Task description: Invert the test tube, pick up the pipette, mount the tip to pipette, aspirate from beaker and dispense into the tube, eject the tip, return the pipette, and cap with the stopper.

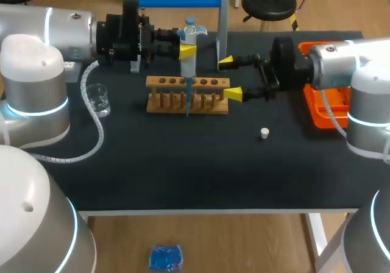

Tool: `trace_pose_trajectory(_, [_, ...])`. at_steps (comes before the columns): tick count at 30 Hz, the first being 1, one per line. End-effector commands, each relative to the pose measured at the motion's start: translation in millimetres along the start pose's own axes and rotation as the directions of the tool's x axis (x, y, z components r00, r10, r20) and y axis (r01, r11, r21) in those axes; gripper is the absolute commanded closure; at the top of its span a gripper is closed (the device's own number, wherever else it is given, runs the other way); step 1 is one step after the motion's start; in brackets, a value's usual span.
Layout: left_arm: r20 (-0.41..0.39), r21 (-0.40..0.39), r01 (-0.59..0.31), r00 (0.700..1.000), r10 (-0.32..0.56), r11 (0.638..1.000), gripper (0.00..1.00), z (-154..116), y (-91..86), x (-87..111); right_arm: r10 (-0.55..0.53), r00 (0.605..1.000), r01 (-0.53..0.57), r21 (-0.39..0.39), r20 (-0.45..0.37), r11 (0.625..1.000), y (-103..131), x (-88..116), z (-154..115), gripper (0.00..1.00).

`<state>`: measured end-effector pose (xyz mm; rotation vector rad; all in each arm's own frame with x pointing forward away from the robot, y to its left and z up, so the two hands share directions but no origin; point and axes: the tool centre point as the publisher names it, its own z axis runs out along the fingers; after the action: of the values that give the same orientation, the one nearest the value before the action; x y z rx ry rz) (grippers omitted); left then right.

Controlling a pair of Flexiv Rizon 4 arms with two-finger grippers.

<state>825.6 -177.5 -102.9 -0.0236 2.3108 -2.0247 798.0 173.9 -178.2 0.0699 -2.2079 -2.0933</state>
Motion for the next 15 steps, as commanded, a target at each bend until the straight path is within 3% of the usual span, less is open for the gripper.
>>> trace_pose_trajectory(1, [0.001, 0.001, -0.001, 1.000, 0.001, 1.000, 1.00, 0.5, 0.3, 0.0, -0.005, 1.000, 0.005, -0.001, -0.002, 1.000, 5.9, -11.5, 20.6, 0.00])
trace_pose_trajectory(8, [0.001, 0.001, -0.001, 1.000, 0.001, 1.000, 1.00, 0.5, 0.3, 0.0, 0.004, 1.000, -0.004, -0.020, -0.012, 1.000, 16.6, -20.0, 43.5, 0.00])
trace_pose_trajectory(15, [0.001, 0.001, -0.001, 1.000, 0.001, 1.000, 1.00, 0.5, 0.3, 0.0, -0.032, 0.998, 0.034, -0.031, 0.058, 0.999, 20.5, -26.3, 63.2, 0.00])
